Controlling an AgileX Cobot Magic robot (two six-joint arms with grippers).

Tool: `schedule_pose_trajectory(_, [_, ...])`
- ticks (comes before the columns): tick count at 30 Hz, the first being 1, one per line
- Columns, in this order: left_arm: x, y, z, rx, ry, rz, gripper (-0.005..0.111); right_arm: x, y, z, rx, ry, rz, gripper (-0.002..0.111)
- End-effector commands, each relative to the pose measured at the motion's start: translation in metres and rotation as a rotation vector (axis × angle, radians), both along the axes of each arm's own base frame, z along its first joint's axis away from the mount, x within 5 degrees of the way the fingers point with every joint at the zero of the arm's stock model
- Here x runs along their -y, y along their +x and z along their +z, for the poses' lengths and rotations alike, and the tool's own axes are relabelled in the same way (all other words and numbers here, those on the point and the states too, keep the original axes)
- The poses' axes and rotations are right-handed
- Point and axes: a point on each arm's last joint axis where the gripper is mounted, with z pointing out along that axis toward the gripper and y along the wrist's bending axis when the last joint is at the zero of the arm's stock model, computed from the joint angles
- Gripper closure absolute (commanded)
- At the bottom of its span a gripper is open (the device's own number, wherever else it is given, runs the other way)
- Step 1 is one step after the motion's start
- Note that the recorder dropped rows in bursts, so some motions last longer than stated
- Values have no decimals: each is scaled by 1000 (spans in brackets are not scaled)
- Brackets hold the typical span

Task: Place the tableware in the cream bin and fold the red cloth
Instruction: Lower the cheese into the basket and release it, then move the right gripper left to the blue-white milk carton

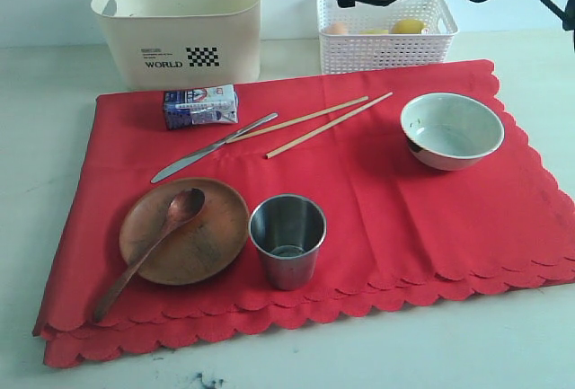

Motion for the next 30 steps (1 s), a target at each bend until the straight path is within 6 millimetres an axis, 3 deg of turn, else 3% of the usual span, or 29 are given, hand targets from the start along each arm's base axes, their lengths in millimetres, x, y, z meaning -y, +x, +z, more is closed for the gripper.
schedule_pose_trajectory(1, [0,0,0,7,1,-7,104,1,0,6,0,8,-11,39])
schedule_pose_trajectory(6, [0,0,0,7,1,-7,104,0,-7,14,-56,11,-37,39])
schedule_pose_trajectory(10, [0,0,0,7,1,-7,104,-4,-16,28,-85,-100,18,44])
schedule_pose_trajectory(13, [0,0,0,7,1,-7,104,-10,-24,34,-124,-183,71,53])
schedule_pose_trajectory(17, [0,0,0,7,1,-7,104,-17,-36,41,-185,-246,116,73])
schedule_pose_trajectory(24, [0,0,0,7,1,-7,104,-38,-52,50,-246,-228,219,108])
schedule_pose_trajectory(30, [0,0,0,7,1,-7,104,-64,-66,50,-266,-235,461,108])
